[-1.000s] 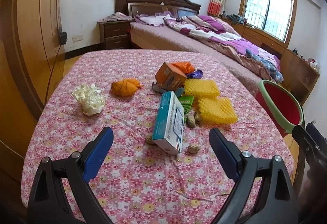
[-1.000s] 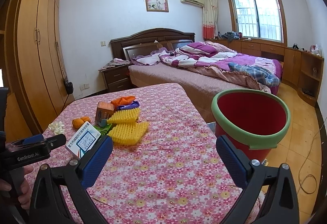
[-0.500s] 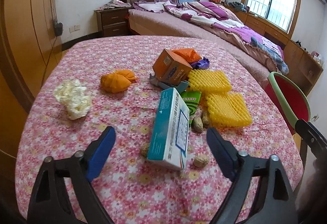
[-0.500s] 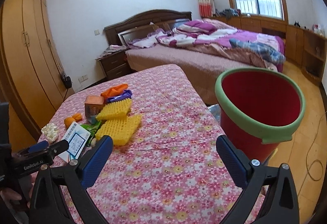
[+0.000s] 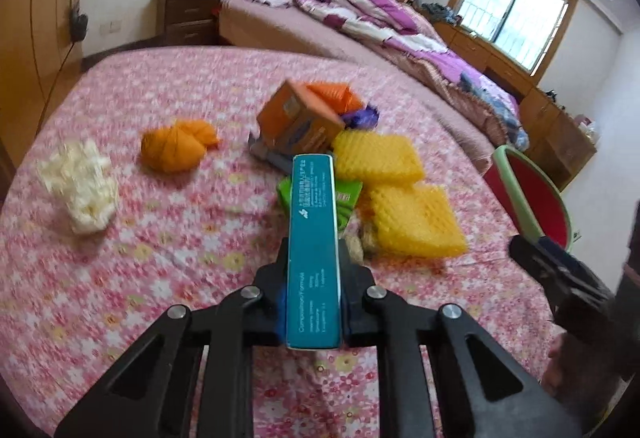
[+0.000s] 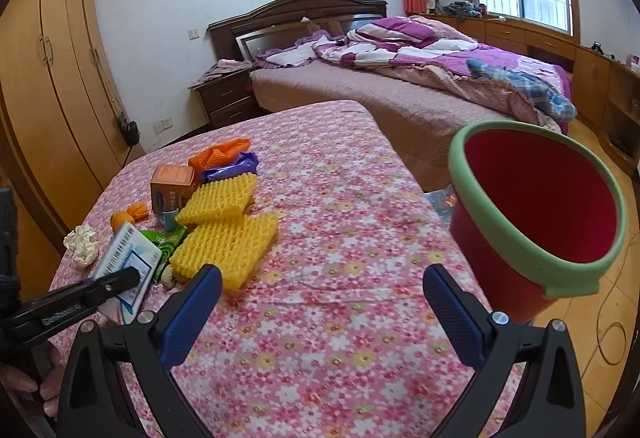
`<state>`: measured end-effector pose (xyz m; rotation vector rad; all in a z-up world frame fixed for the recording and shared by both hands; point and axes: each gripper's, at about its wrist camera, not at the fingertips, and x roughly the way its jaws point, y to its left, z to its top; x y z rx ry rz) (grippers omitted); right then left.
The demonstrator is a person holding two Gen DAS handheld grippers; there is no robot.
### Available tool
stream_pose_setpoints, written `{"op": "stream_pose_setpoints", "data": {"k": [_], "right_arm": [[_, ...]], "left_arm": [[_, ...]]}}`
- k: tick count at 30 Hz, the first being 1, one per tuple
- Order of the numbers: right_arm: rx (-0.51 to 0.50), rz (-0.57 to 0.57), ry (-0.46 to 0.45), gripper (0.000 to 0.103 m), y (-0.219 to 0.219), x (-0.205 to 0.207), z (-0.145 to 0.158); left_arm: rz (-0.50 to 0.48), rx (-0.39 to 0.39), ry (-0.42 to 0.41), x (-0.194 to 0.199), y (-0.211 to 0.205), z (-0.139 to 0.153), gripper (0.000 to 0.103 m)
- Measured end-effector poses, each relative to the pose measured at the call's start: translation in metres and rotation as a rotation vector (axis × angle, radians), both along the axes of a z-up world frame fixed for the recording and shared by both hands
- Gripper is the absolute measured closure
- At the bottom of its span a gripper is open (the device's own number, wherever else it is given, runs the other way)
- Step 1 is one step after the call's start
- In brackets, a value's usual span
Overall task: Collect trash
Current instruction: 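Grasp the teal box with the left tool while the right tool grasps a yellow foam net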
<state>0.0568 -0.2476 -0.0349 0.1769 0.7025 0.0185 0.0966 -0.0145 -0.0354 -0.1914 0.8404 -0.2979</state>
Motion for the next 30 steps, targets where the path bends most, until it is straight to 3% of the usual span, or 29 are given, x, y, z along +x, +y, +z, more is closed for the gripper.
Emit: {"op": "stream_pose_setpoints", "data": {"k": [4, 7, 12, 19, 26, 29, 30], "right_arm": [[0.052, 0.026, 0.043, 0.008, 0.010, 0.017, -0.002], [0.068, 0.036, 0.070, 0.008, 0.023, 0.029, -0.005], [0.067, 0.032, 0.133, 0.010, 0.044, 0.046, -0.017], [0.125, 0.018, 0.156, 0.033, 0.053, 0.057, -0.031], [0.151, 0.004, 0.170, 0.035, 0.056, 0.048, -0.031], [0.152, 0.006, 0.186, 0.052, 0.057, 0.046, -0.030], [0.168, 0.014, 0.195, 0.064, 0.057, 0.046, -0.031]], "left_arm": [[0.004, 0.004, -0.073, 0.003, 0.017, 0.021, 0.085], [0.019, -0.005, -0.113, 0.010, 0.030, 0.028, 0.085], [0.031, -0.075, -0.096, 0.025, 0.050, 0.016, 0.085], [-0.015, -0.136, -0.114, 0.032, 0.057, 0.001, 0.085], [-0.074, -0.203, -0.102, 0.032, 0.054, -0.005, 0.085], [-0.078, -0.193, -0.108, 0.030, 0.049, -0.003, 0.085], [-0.073, -0.189, -0.114, 0.028, 0.048, -0.002, 0.085]]}}
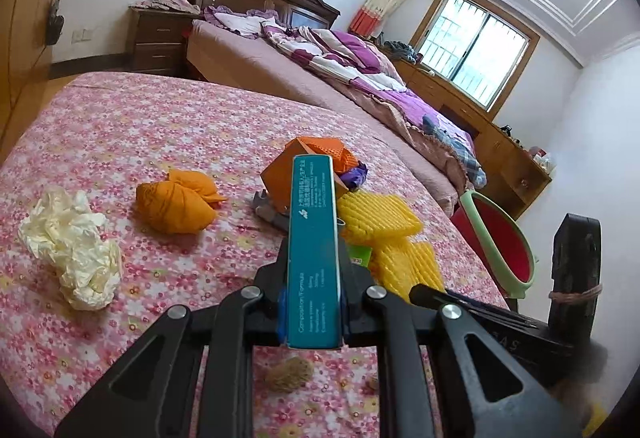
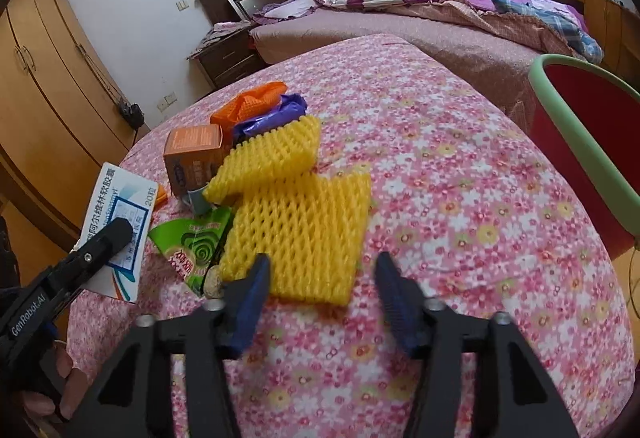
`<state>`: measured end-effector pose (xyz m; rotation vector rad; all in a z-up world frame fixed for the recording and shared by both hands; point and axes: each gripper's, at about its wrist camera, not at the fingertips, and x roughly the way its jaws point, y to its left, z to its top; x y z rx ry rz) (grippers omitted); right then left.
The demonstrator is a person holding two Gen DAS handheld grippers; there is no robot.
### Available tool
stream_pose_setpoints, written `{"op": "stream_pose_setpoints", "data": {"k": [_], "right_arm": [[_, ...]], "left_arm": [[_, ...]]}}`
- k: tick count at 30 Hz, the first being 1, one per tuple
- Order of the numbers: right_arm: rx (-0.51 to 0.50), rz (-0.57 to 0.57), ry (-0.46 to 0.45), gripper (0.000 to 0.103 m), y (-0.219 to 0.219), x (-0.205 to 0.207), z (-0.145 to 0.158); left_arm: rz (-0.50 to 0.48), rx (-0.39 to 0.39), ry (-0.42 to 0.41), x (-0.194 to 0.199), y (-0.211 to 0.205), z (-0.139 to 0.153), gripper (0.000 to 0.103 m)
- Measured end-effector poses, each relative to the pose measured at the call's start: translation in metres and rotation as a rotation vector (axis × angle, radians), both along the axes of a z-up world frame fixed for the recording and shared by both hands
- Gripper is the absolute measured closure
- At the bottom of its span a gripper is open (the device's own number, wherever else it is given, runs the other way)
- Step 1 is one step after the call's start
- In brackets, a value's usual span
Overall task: Collect trash
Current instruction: 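Grasp the teal box with the left tool while the right tool grasps a yellow foam net, then carry both items over the red bucket and open both tools to drop them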
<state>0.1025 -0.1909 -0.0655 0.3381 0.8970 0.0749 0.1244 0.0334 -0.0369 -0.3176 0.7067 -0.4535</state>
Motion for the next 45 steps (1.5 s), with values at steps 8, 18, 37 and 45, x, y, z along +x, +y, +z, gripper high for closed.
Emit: {"op": "stream_pose_setpoints", "data": {"k": [8, 18, 37, 45], "right_arm": [[0.045, 0.028, -0.059, 0.091, 0.001, -0.021, 0.016], [0.097, 0.015, -0.228, 0.091, -0.019, -0.067, 0.063], [0.103, -0.233, -0.421, 0.091, -0.119, -0.127, 0.112], [0.055, -0.412, -0.392, 0.091, -0.192, -0.125, 0.102]], "left_arm": [[0.043, 0.019, -0.027, -0.019, -0.002, 0.014, 0.085], [0.026, 0.034, -0.087, -0.050, -0.018, 0.046, 0.085], [-0.193, 0.035, -0.072, -0.049, -0.108, 0.102, 0.085], [-0.340, 0.060, -0.049, -0.016, -0.187, 0.102, 0.085]]}}
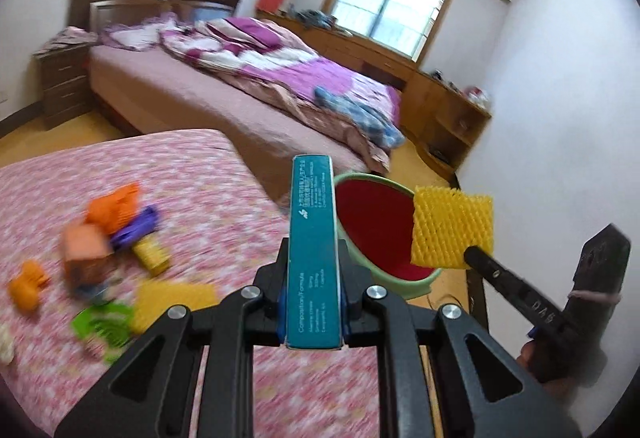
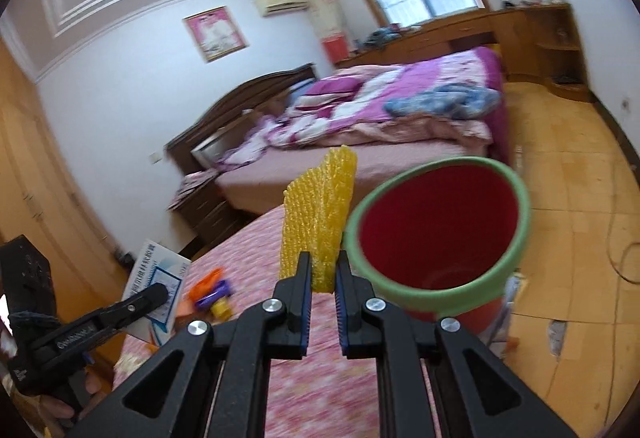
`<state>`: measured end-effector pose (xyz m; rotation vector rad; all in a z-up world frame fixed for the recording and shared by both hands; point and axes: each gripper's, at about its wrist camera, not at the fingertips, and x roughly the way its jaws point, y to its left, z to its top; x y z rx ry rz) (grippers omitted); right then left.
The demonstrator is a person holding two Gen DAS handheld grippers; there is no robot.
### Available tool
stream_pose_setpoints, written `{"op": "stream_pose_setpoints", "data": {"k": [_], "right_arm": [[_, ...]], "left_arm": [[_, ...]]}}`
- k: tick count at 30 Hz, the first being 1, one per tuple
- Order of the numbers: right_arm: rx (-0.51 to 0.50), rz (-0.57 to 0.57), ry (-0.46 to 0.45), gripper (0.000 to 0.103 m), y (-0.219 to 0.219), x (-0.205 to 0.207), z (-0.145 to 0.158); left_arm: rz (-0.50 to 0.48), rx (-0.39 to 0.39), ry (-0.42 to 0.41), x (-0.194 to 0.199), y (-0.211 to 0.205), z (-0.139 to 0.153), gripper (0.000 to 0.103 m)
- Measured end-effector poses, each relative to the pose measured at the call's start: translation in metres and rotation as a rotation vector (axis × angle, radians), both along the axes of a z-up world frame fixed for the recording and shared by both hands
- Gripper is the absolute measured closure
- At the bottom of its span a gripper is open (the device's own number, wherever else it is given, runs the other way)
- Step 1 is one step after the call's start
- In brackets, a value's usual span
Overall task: Collect trash
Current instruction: 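Carry both items over the red bucket and open both tools to drop them, then move both tools back over the bed toward the remaining items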
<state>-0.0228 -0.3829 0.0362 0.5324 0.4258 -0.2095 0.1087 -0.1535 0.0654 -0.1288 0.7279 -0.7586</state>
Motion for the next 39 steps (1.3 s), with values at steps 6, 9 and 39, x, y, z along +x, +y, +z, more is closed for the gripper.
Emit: {"op": "stream_pose_setpoints", "data": {"k": [6, 9, 39], "right_arm": [[0.028, -0.110, 0.065, 0.091, -0.054, 0.010, -0.031], [0.009, -0.132, 0.118, 0.091, -0.077, 0.022, -0.044], [0.038, -0.094, 0.122, 0.066, -0.088, 0.041, -0.059]], "left_arm": [[-0.110, 0.005, 0.003, 0.025, -0.071, -0.011, 0.085], [-0.159, 0.012, 0.012, 0.036, -0.106, -0.021, 0.085], [-0.090, 0.082, 0.004, 0.043, -0.127, -0.042, 0.061]]}}
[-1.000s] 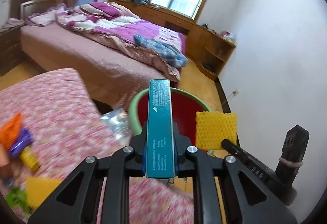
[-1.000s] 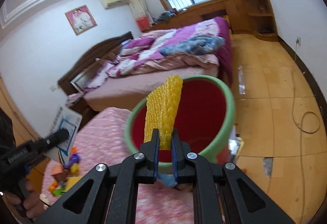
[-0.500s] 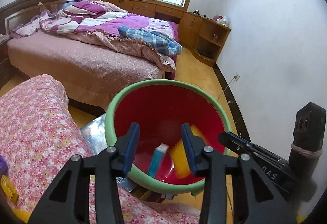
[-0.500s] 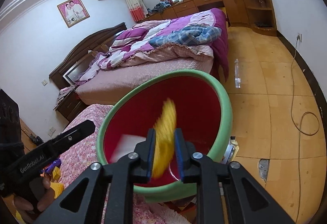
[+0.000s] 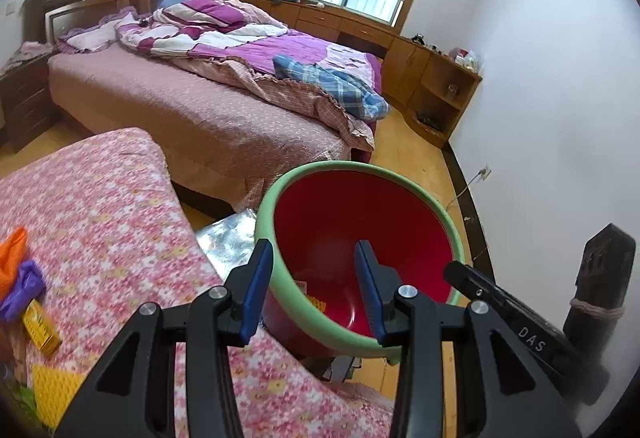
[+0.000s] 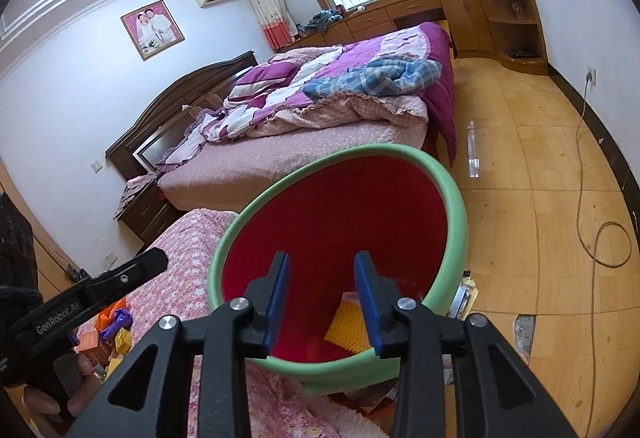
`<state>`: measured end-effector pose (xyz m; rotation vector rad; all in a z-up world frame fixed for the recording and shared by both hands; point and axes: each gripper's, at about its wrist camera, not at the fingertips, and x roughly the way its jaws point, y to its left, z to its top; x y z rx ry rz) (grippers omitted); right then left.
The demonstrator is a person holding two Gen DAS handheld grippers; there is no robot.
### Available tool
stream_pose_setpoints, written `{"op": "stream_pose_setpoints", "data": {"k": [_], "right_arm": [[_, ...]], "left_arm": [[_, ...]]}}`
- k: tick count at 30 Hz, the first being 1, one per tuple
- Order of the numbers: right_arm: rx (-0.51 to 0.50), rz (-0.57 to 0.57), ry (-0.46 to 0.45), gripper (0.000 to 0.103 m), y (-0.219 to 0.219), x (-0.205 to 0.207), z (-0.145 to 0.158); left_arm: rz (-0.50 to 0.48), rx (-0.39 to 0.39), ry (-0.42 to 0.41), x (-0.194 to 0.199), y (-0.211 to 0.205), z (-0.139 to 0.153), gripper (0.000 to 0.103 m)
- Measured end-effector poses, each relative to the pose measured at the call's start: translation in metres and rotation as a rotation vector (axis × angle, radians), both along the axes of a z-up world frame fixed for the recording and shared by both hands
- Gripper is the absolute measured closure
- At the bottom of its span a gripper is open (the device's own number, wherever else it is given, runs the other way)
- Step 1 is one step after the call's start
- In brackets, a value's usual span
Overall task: Collect trash
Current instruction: 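Move both tools back over the bed toward the remaining items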
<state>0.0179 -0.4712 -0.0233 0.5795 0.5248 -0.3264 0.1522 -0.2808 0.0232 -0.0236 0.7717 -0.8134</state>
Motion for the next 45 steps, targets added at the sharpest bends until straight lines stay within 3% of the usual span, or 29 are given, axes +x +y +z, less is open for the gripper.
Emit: {"op": "stream_pose_setpoints", "data": {"k": [11, 24, 45], "right_arm": [[-0.023, 0.059, -0.005, 0.058, 0.033, -0.008, 0.012], [0.009, 0.208, 0.005, 0.049, 0.099, 0.000, 0.028], [-0.028, 0.368, 0.040, 0.042, 0.197, 0.009, 0.032]], "left_arm": [[0.121, -0.006, 0.046, -0.014, 0.060, 0.004, 0.061], [0.279, -0.001, 0.047, -0.039, 0.150, 0.018, 0.061], [0.576, 0.020, 0.053, -0.054, 0.304, -0.002, 0.060]]}}
